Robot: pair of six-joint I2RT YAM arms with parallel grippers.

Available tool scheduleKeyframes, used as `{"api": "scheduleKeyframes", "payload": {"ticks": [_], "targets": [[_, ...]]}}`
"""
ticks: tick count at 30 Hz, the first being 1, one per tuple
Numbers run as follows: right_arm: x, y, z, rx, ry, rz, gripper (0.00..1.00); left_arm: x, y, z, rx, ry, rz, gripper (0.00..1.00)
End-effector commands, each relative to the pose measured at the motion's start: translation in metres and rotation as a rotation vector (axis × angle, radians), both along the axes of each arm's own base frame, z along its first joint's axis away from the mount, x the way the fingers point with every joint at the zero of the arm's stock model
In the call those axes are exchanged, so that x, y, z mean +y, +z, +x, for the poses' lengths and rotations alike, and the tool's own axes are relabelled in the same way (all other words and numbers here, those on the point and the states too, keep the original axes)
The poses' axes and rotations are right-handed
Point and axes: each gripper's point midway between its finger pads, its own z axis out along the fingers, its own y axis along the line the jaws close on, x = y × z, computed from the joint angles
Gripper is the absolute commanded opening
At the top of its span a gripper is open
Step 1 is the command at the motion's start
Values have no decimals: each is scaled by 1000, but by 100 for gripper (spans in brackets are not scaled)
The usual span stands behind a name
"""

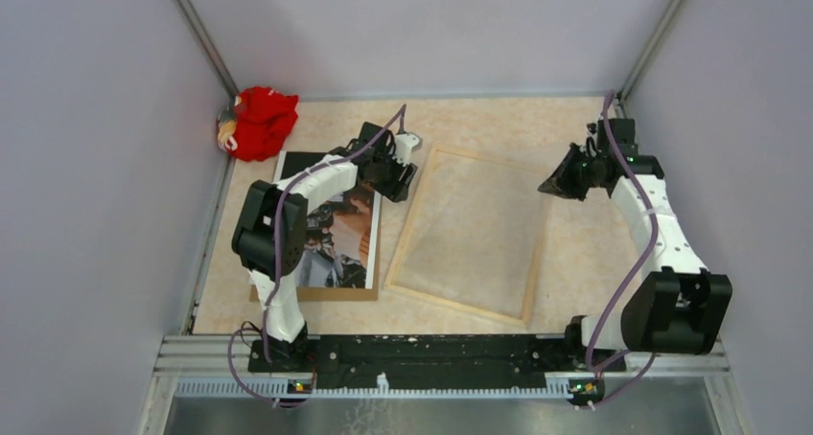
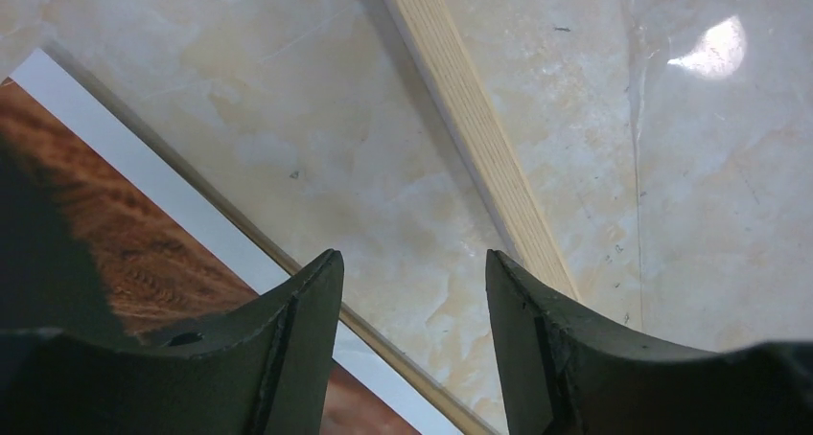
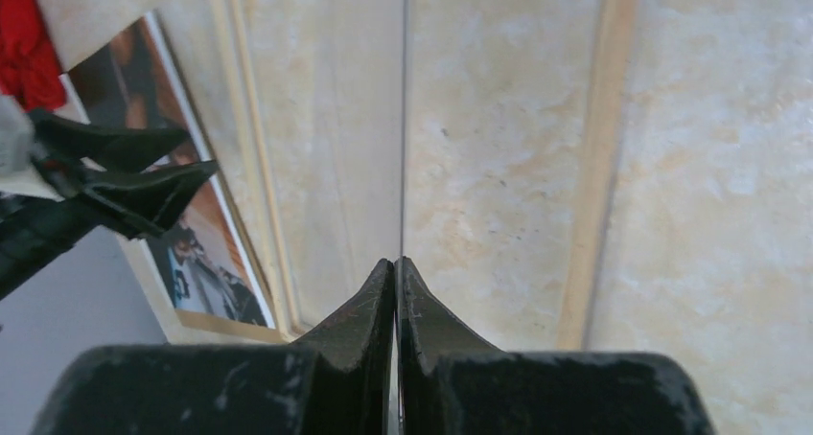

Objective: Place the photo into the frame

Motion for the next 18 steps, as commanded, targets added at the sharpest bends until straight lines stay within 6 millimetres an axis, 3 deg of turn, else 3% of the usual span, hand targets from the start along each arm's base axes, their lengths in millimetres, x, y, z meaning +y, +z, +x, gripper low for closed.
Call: {"api": "scheduleKeyframes", "payload": {"ticks": [1, 4, 9, 18], "targets": [[-26, -30, -1, 23, -54, -71, 3, -9, 16, -10, -1, -48, -50, 63], [-44, -57, -10, 96, -98, -153, 3, -11, 16, -12, 5, -55, -60, 62], [-65, -84, -18, 170, -157, -256, 5, -13, 17, -13, 5, -64, -66, 61], [-79, -126, -31, 279, -203, -324, 43, -10, 16, -12, -3, -60, -52, 60]]}}
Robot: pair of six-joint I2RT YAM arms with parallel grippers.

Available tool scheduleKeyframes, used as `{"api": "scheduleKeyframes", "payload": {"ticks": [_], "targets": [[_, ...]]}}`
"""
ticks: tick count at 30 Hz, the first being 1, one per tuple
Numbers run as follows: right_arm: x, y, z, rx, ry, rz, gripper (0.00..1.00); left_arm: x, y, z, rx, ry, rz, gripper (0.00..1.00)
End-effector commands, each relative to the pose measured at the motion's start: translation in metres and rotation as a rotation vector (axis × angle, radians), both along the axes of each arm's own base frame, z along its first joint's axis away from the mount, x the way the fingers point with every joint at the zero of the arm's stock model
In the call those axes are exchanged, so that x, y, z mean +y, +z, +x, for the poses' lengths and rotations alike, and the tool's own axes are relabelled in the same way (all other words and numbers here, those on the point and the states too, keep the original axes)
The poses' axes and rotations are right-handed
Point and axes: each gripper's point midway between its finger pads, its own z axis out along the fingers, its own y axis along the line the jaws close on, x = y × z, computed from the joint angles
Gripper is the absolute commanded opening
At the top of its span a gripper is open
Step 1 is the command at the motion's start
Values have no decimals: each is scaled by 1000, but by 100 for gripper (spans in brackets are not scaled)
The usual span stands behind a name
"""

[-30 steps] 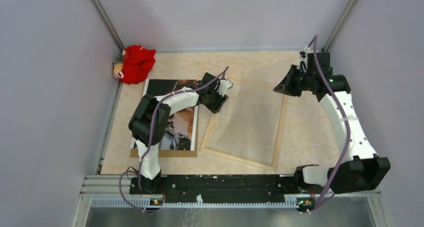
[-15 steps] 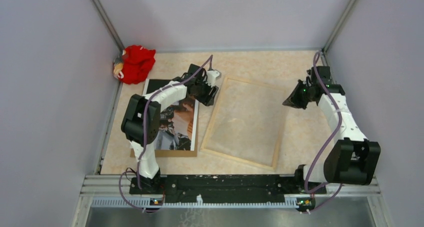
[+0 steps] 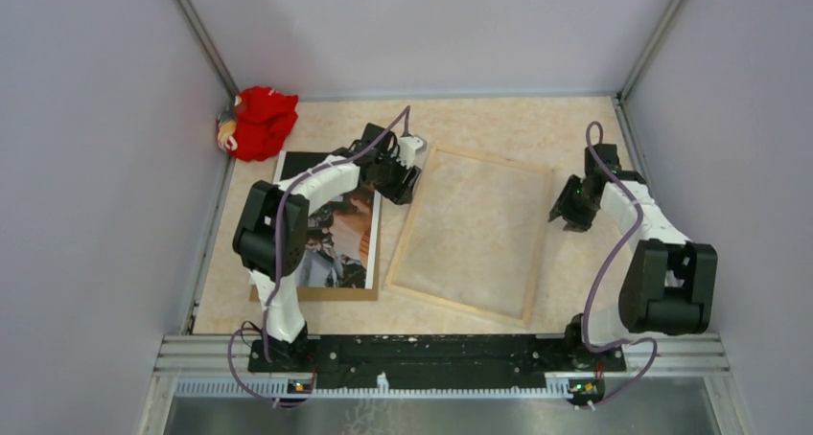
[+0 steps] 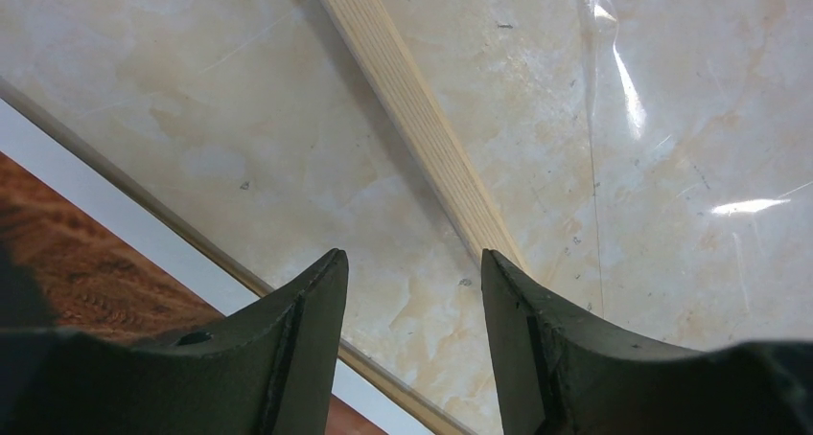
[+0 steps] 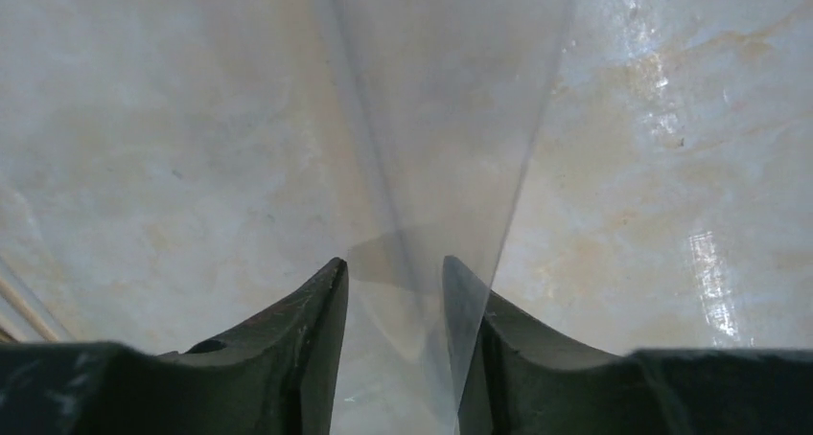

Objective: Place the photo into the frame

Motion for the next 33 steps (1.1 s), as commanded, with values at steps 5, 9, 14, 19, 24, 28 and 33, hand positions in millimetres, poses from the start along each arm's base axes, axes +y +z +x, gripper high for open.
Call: {"api": "scheduleKeyframes", "payload": {"ticks": [5, 9, 14, 19, 24, 28, 33], "targets": [[-16, -28, -7, 40, -86, -66, 62, 1, 19, -2, -51, -16, -8, 60], [-13, -34, -16, 43, -127, -38, 70, 3, 20, -2, -56, -17, -1, 61], [-4, -49, -37, 59, -148, 13, 72, 4, 22, -3, -64, -23, 4, 61], [1, -66, -65, 84, -176, 61, 73, 5, 26, -4, -70, -26, 5, 62], [18, -69, -72, 57, -208, 157, 73, 6, 28, -4, -74, -26, 11, 62], [29, -71, -73, -12, -212, 223, 70, 6, 28, -4, -70, -29, 10, 62], [36, -58, -68, -113, -214, 278, 60, 7, 20, -5, -51, -33, 28, 63]]}}
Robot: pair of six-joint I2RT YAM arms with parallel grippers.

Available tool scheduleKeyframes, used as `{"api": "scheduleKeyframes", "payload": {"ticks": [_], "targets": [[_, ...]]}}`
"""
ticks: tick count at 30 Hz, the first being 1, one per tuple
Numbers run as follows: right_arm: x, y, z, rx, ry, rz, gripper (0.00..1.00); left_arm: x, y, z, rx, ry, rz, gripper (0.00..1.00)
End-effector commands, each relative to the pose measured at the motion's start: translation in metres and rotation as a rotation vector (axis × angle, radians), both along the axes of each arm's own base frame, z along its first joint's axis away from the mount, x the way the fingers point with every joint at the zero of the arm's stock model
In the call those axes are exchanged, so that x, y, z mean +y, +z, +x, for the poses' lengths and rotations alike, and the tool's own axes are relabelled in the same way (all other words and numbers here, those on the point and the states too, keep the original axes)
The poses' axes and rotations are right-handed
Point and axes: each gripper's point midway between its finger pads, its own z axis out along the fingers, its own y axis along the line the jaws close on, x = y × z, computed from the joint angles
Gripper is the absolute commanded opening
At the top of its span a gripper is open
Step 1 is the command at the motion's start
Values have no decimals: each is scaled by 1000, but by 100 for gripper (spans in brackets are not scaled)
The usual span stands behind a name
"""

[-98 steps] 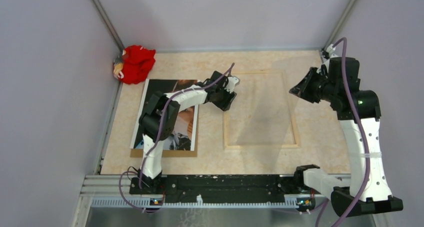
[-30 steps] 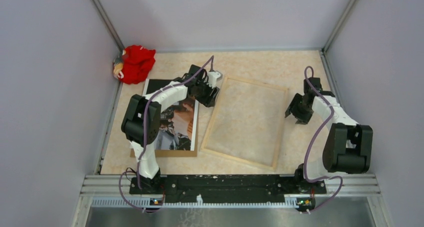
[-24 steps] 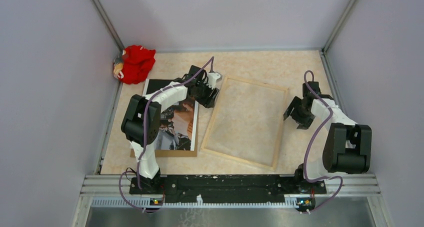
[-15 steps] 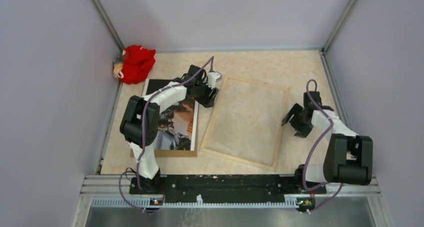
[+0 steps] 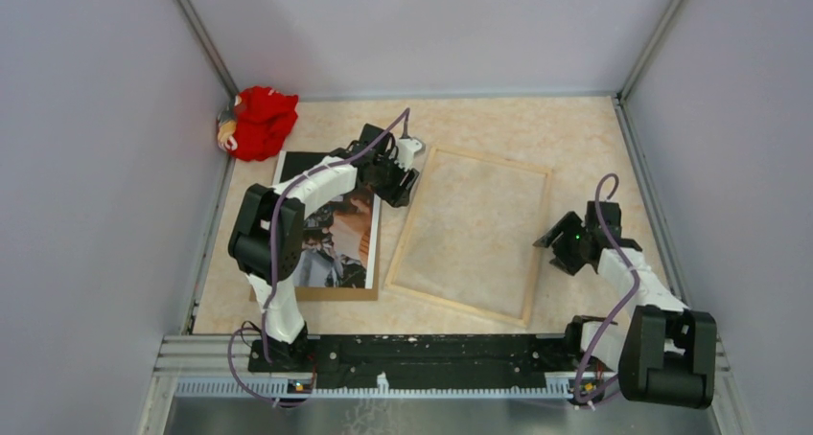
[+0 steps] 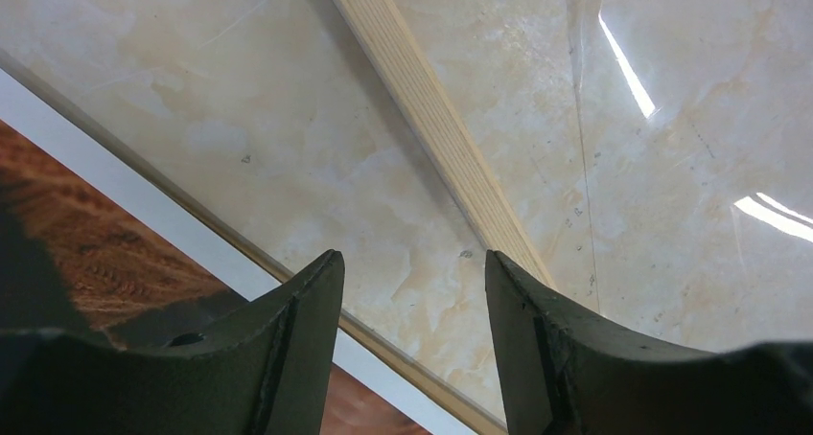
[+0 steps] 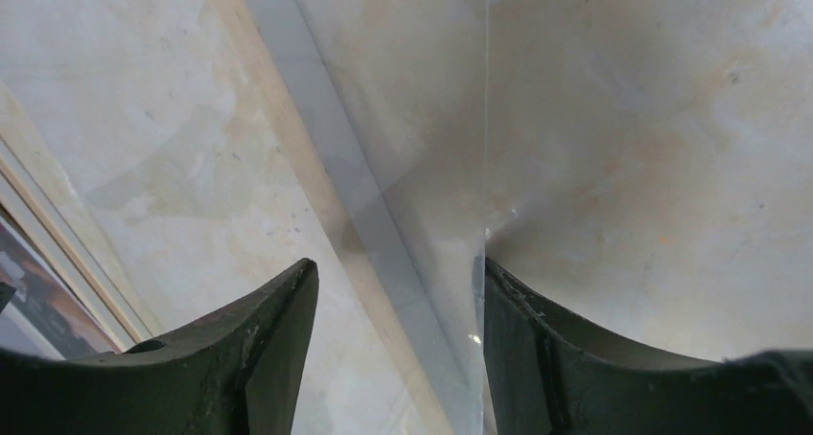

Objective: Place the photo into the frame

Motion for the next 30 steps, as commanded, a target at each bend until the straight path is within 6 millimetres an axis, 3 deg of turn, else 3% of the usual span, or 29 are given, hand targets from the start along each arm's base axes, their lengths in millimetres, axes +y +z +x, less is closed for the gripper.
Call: {"api": "scheduleKeyframes", "payload": {"ticks": [1, 7, 10, 14, 18, 22, 30], "targets": [[10, -2, -9, -19, -28, 73, 58, 0, 13, 3, -37, -16, 3, 63], [19, 9, -6, -87, -13, 121, 42, 3, -4, 0, -14, -17, 27, 62], [24, 20, -2, -148, 6, 144, 29, 6, -15, -2, 9, -20, 52, 62], [24, 45, 4, -256, 24, 132, 11, 9, -22, -1, 10, -15, 70, 62], [23, 74, 9, -365, 37, 113, 1, 10, -28, -1, 18, -15, 74, 61], [29, 107, 14, -474, 96, 114, 0, 9, -31, -1, 25, -12, 77, 61], [68, 184, 29, -657, 341, 277, 0, 8, -27, 0, 37, -3, 56, 60]]}}
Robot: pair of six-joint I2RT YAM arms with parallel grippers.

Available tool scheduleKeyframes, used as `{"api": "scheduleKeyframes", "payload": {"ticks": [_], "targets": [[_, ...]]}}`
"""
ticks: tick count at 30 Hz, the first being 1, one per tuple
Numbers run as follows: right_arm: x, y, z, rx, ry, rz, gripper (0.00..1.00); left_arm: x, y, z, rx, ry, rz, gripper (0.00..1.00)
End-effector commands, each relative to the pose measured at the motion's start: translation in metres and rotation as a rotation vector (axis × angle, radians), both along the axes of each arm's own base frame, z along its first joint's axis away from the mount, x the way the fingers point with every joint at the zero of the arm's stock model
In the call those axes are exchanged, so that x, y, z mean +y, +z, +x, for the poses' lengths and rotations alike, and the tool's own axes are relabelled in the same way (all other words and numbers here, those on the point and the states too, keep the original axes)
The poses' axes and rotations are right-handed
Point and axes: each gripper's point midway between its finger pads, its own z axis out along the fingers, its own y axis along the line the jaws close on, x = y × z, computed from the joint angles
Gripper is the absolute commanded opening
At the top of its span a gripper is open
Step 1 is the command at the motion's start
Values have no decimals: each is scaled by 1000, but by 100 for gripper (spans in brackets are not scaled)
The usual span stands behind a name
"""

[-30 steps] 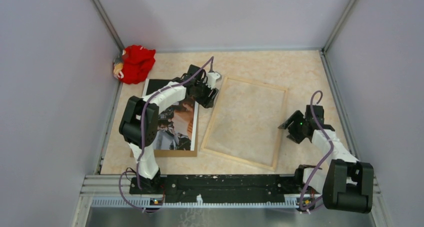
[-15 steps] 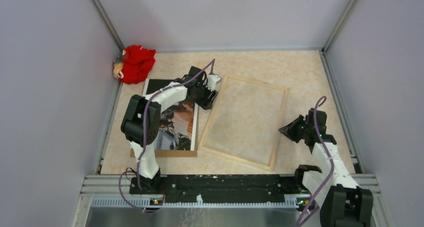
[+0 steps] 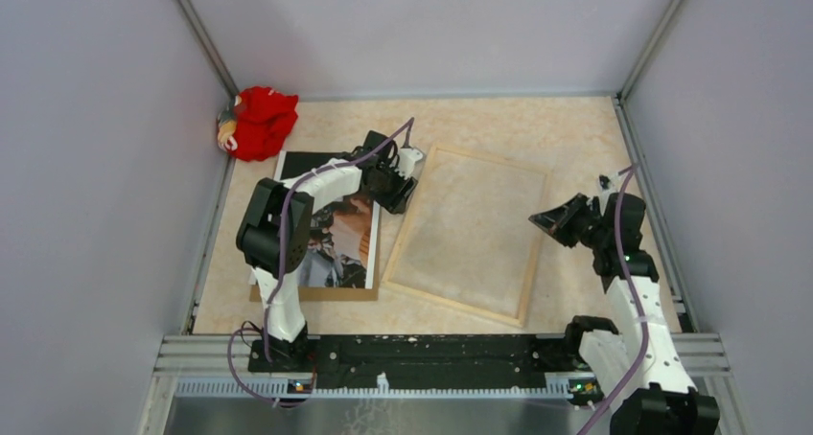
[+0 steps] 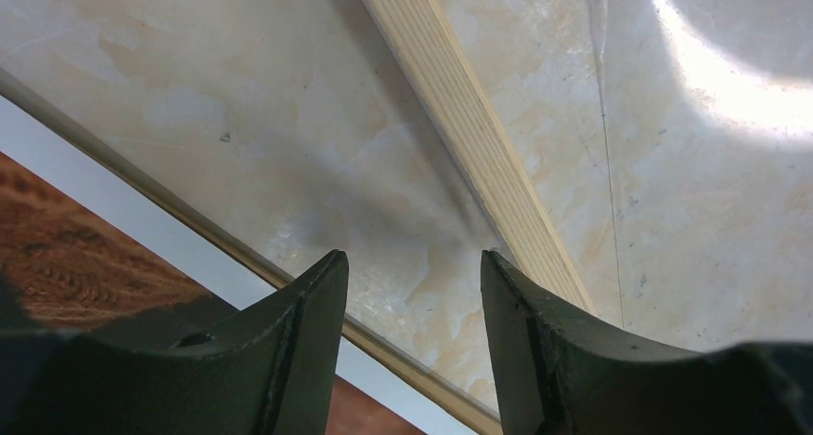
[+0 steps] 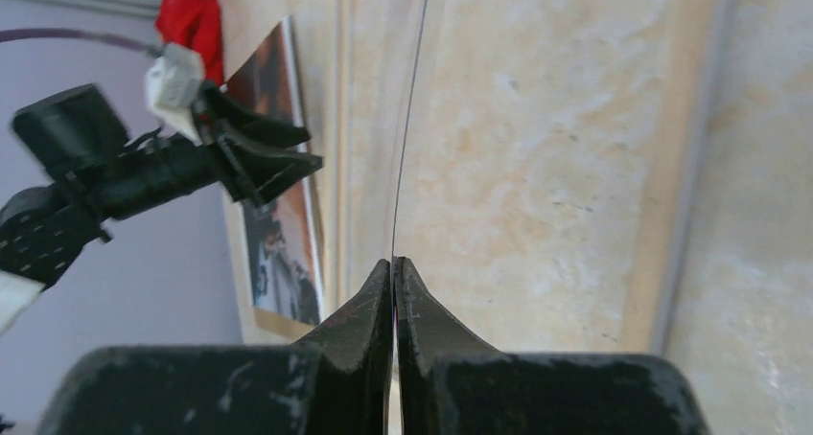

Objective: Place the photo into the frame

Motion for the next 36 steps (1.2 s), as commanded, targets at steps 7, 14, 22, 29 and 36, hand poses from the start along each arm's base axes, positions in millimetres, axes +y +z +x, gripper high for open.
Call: {"api": "scheduleKeyframes", "payload": {"ticks": [7, 14, 22, 29, 36], "targets": [[42, 138, 26, -324, 317, 167, 0, 6, 14, 12, 31, 47, -81, 55], [59, 176, 23, -377, 399, 258, 0, 21, 27, 21, 40, 83, -133, 52], [98, 205, 23, -431, 548, 274, 0, 23, 33, 17, 58, 87, -166, 50], [105, 204, 28, -449, 570, 279, 0, 33, 37, 20, 58, 109, -174, 49], [101, 120, 34, -304, 516, 265, 0, 38, 33, 19, 62, 119, -173, 48]]}}
